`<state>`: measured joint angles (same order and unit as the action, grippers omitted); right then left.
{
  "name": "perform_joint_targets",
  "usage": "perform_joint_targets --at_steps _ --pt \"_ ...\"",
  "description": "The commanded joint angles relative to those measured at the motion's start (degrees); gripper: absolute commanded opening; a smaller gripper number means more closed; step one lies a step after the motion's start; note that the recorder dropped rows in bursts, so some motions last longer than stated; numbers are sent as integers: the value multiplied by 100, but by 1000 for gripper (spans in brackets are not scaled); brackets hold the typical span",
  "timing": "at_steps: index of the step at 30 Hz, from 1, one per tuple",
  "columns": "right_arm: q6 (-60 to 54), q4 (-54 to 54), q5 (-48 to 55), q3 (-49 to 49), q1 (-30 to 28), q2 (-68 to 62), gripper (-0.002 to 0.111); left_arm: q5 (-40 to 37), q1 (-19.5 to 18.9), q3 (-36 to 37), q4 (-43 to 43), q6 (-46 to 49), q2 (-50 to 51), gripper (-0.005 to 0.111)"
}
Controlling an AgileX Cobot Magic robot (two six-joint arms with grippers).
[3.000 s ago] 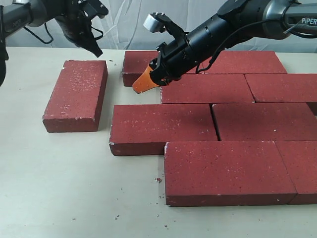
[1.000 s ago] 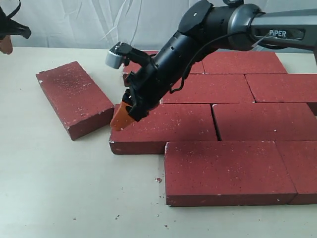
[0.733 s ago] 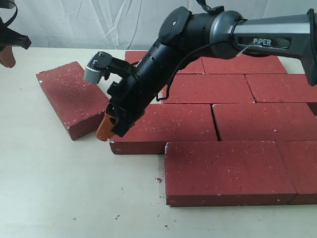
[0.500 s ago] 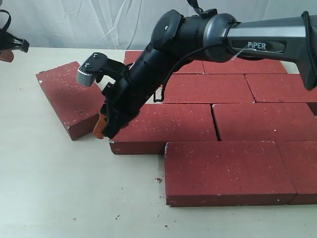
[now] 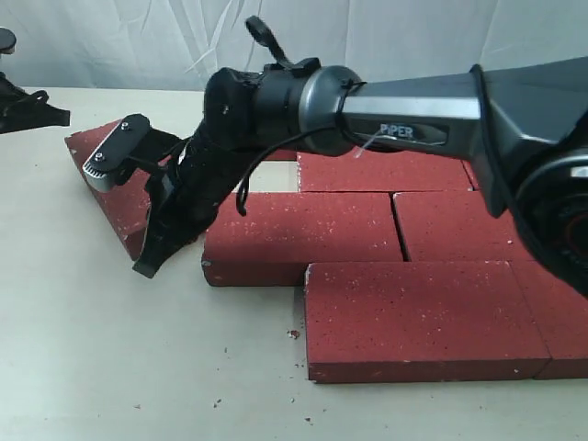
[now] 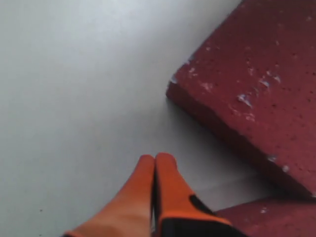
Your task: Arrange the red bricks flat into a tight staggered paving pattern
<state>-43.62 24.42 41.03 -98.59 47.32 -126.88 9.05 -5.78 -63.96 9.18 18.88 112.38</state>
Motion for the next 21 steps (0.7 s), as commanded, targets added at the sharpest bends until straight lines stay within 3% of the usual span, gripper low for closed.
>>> perform_joint_targets --at_steps 1,6,21 --pt "784 -893 689 -758 31 -423 -1 -39 -34 -364 24 -255 299 0" --pt "890 -920 1032 -1594 31 -1022 -1 -633 -34 -986 49 -474 695 0" --pt "1084 -1428 526 -1734 7 -1177 -1 27 348 -1419 49 -530 1670 0"
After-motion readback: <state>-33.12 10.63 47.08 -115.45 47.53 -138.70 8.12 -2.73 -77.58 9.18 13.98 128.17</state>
